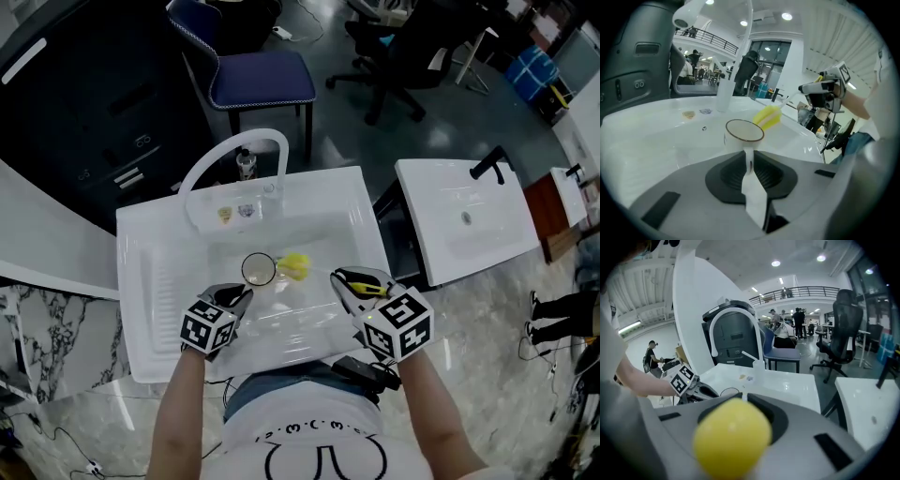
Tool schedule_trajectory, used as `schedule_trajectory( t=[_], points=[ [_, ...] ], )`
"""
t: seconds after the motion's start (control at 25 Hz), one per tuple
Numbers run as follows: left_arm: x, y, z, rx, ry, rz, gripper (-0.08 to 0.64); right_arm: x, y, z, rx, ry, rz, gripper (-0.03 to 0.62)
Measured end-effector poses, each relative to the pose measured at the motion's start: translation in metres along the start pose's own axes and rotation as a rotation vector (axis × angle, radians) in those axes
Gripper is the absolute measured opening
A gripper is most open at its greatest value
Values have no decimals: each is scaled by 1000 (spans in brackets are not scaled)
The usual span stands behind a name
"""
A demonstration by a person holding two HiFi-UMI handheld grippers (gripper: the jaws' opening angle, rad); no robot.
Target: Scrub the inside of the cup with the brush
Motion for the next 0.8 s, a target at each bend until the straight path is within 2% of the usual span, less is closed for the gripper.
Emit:
schedule_trajectory(
  t=[0.16,0.4,0.56,0.68,0.8],
  points=[
    [8,-8,5,21,-32,-47,64,-1,10,1,-8,7,-11,41],
    [6,-22,6,10,-15,-113,64,-17,36,-19,-2,58,127,41],
    [3,-26,7,10,-19,-122,64,-30,42,-41,1,99,191,41],
    [-1,-27,11,21,-33,-144,64,-24,30,-31,-10,69,145,41],
    [-3,-27,15,33,-56,-187,64,-1,13,-8,-23,-21,26,41]
  ],
)
Point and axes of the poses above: the fingertips, and each gripper's own axes: z backward along the fingers, y to its left, x out of its top, the point moved 3 cm from there along z, backward along the fingers, and after that the axes turned 7 degrees about -x, right-handed, at the moved point
